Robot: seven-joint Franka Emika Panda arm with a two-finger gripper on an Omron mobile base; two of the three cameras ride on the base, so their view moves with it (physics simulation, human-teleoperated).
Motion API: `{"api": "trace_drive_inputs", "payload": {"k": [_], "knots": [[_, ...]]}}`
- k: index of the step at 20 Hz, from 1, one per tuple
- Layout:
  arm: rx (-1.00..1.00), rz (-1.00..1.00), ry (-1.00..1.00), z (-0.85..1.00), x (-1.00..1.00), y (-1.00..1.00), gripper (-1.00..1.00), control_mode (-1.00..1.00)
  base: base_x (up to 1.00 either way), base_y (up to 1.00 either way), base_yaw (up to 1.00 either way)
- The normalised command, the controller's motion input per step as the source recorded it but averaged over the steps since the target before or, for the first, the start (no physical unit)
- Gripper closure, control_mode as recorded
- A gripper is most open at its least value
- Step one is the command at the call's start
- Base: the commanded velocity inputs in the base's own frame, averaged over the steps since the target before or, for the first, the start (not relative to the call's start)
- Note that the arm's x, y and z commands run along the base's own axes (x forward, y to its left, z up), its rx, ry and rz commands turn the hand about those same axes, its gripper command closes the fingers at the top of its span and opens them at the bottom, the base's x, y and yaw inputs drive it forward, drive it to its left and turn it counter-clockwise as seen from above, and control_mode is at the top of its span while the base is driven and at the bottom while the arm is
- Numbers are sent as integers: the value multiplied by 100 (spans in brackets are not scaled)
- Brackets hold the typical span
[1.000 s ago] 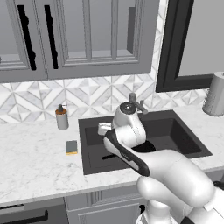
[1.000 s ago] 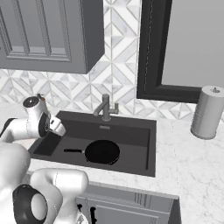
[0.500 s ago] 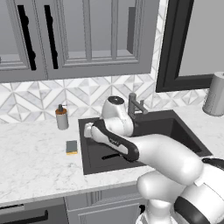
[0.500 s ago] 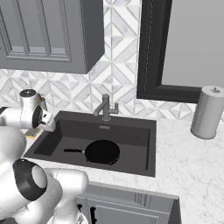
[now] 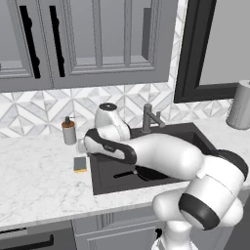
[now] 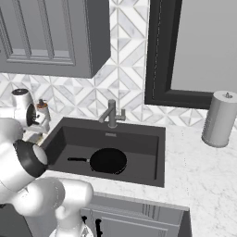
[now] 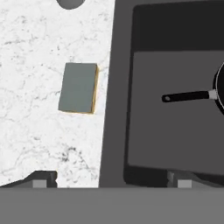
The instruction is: Pick the pan and sponge and place them into the sink. Then turn on the water.
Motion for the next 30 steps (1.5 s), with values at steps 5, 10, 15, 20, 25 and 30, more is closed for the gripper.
{"api": "trace_drive_inputs", "payload": {"k": [5, 10, 15, 20, 25, 30], "knots": [[-10, 0, 1, -22, 16, 44, -100, -100, 0, 0, 0], [-4, 0, 1, -30, 21, 23, -100, -100, 0, 0, 0], [0, 0, 1, -35, 25, 5, -100, -100, 0, 0, 0], [0, 0, 2, -30, 30, 8, -100, -100, 0, 0, 0], [-1, 0, 1, -31, 29, 23, -100, -100, 0, 0, 0], [-1, 0, 0, -28, 24, 22, -100, -100, 0, 0, 0]]}}
